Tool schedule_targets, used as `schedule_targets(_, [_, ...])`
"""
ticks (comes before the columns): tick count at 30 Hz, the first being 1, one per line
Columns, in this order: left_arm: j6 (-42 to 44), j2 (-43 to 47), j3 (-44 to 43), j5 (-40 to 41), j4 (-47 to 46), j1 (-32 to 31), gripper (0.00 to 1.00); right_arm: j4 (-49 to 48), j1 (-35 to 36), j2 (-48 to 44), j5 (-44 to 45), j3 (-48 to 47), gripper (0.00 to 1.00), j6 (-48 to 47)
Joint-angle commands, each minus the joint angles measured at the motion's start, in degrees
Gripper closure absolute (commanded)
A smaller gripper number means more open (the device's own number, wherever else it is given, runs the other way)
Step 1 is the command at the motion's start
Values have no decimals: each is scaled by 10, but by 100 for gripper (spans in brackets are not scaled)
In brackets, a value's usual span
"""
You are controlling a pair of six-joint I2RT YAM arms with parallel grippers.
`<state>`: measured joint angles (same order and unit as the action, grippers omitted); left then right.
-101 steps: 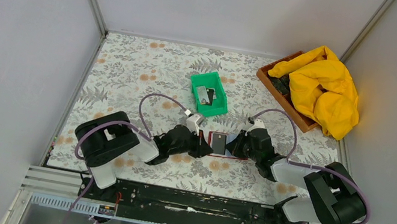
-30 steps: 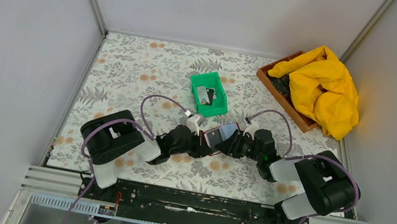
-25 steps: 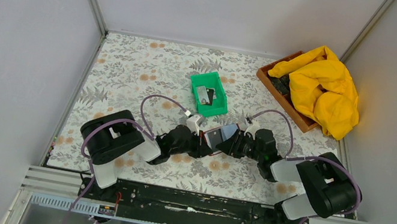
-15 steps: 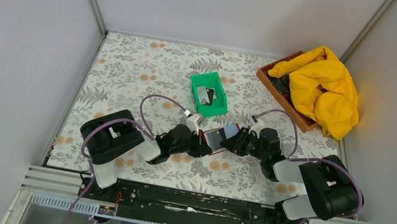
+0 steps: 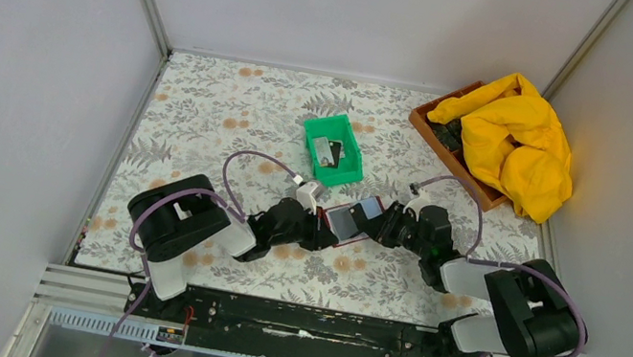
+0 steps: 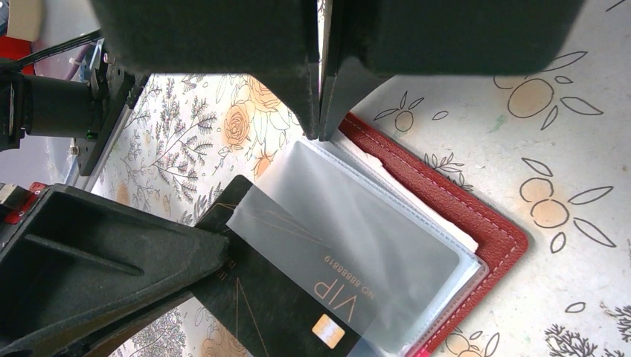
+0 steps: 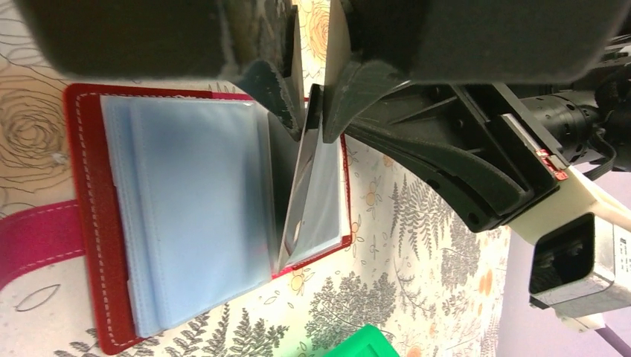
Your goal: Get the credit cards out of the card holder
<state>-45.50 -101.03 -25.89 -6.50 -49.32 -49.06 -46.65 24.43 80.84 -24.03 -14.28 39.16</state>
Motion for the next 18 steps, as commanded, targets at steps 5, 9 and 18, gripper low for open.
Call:
schedule_targets(5, [7, -10, 11, 3, 10, 6, 100, 41, -4, -43, 56, 3, 89, -33])
schedule_targets(9, [8, -1, 11, 1, 12, 6, 100, 58, -4, -72, 79, 7, 95, -41])
schedule_targets(18, [21, 44, 25, 1, 16, 6, 100, 113, -4, -155, 98, -2, 100, -49])
